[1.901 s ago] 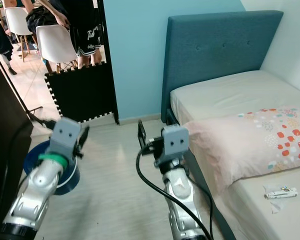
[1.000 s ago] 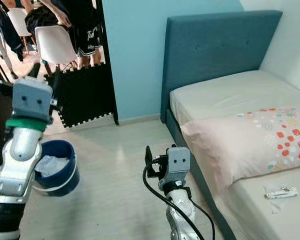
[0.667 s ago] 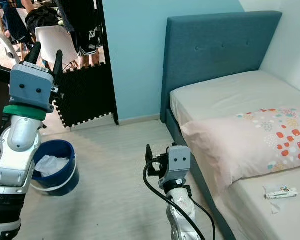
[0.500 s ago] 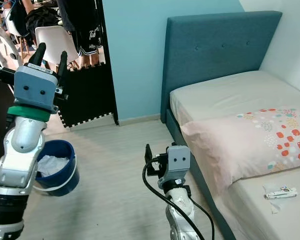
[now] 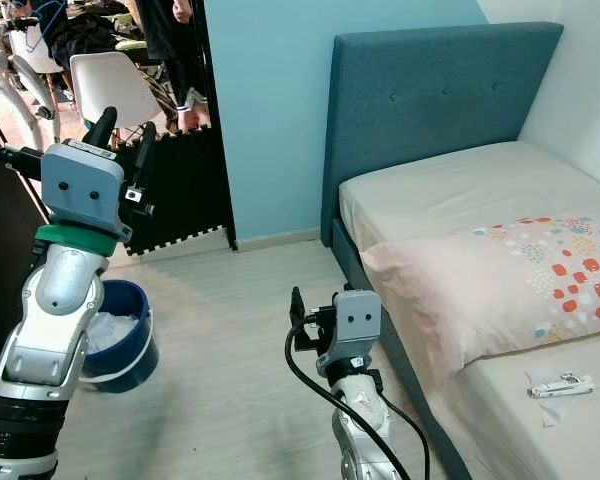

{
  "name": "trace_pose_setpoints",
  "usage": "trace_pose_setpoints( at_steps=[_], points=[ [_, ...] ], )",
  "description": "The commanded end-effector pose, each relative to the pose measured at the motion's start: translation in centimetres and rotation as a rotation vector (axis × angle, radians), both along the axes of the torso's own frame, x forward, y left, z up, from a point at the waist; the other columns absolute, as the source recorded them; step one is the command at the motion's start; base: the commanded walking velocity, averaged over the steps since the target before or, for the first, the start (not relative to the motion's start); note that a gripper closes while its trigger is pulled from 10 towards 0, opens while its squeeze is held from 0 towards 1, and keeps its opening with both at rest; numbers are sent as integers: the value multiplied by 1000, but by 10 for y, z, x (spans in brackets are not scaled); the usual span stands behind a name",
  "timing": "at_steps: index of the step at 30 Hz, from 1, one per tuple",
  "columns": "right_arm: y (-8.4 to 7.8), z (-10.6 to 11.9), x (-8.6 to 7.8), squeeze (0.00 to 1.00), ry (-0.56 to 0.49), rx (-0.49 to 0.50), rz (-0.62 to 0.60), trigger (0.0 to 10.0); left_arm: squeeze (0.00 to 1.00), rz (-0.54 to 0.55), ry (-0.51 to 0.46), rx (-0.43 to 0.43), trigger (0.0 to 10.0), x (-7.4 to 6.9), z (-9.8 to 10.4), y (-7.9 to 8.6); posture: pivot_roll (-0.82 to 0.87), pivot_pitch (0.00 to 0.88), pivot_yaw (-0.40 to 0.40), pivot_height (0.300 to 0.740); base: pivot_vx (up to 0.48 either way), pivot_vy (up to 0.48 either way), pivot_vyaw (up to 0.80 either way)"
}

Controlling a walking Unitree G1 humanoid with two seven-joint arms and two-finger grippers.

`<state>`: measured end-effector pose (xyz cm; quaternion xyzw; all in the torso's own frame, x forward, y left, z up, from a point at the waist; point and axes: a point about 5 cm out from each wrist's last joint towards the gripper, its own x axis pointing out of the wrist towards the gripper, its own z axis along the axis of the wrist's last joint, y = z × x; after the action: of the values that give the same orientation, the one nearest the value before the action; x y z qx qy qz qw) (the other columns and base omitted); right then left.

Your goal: Clean up the room

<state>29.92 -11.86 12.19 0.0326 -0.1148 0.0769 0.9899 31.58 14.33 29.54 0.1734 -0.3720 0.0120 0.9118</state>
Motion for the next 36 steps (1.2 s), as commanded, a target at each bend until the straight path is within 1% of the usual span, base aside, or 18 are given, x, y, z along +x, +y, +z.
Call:
trace_pose_setpoints(
  at_steps=[1,2,3,4,5,17,21,22,24,25,26,27,29,30,31,32,34,36],
  points=[
    [2,4,0,0,-23,-5,6,10000,0,-12,3,2,0,-2,-3,-2,-95,0,125,716,0,0,0],
    [1,5,0,0,-25,-6,6,10000,0,-13,3,2,235,-2,-3,-2,-95,0,125,716,0,0,0],
    [1,5,1,0,-26,-7,5,10000,0,-23,3,6,10000,-2,-2,-3,-95,0,125,716,0,0,0],
    [1,5,1,0,-27,-7,5,10000,0,-31,4,9,10000,-2,-2,-4,-95,0,125,716,0,0,0],
    [1,5,1,0,-27,-8,5,10000,1000,-36,5,7,10000,-2,-3,-4,-95,0,125,716,0,0,0],
    [0,5,1,0,-28,-9,2,10000,1000,-71,13,11,10000,-3,-4,-6,-97,0,125,716,0,0,0],
    [0,5,1,0,-29,-10,2,10000,1000,-52,59,24,10000,1,-12,-4,-97,0,124,716,0,0,0],
    [0,6,1,0,-32,-11,3,10000,455,-44,140,12,10000,5,-26,0,-103,0,124,716,0,0,0],
    [0,7,1,0,-33,-11,4,10000,455,-42,188,1,10000,7,-36,3,-103,0,124,716,0,0,0],
    [0,7,1,0,-36,-11,5,10000,0,-32,282,-32,10000,8,-55,10,-104,0,124,716,0,0,0],
    [0,7,1,0,-36,-11,5,10000,0,-32,282,-32,10000,8,-55,10,-104,0,124,716,0,0,0],
    [-1,7,0,0,-36,-13,6,10000,0,-31,386,-49,10000,8,-77,15,-97,0,115,716,0,0,0],
    [-1,7,0,0,-36,-13,6,10000,0,-32,410,-51,10000,7,-82,16,-97,0,115,716,0,0,0],
    [-1,6,0,0,-32,-16,9,10000,0,-31,475,-64,10000,6,-96,19,-94,0,110,716,0,0,0],
    [-1,4,0,0,-25,-20,15,10000,0,-33,606,-101,10000,3,-122,24,-93,0,108,716,0,0,0],
    [-1,4,0,0,-25,-20,15,10000,0,-33,606,-101,10000,3,-122,24,-93,0,108,716,0,0,0],
    [-2,-4,-1,0,10,-26,19,10000,0,-19,870,-160,10000,-13,-179,36,-92,0,102,716,0,0,0],
    [-4,-14,-3,0,54,-24,15,10000,0,6,1019,-146,10000,-28,-212,41,-91,0,100,716,0,0,0]
  ],
)
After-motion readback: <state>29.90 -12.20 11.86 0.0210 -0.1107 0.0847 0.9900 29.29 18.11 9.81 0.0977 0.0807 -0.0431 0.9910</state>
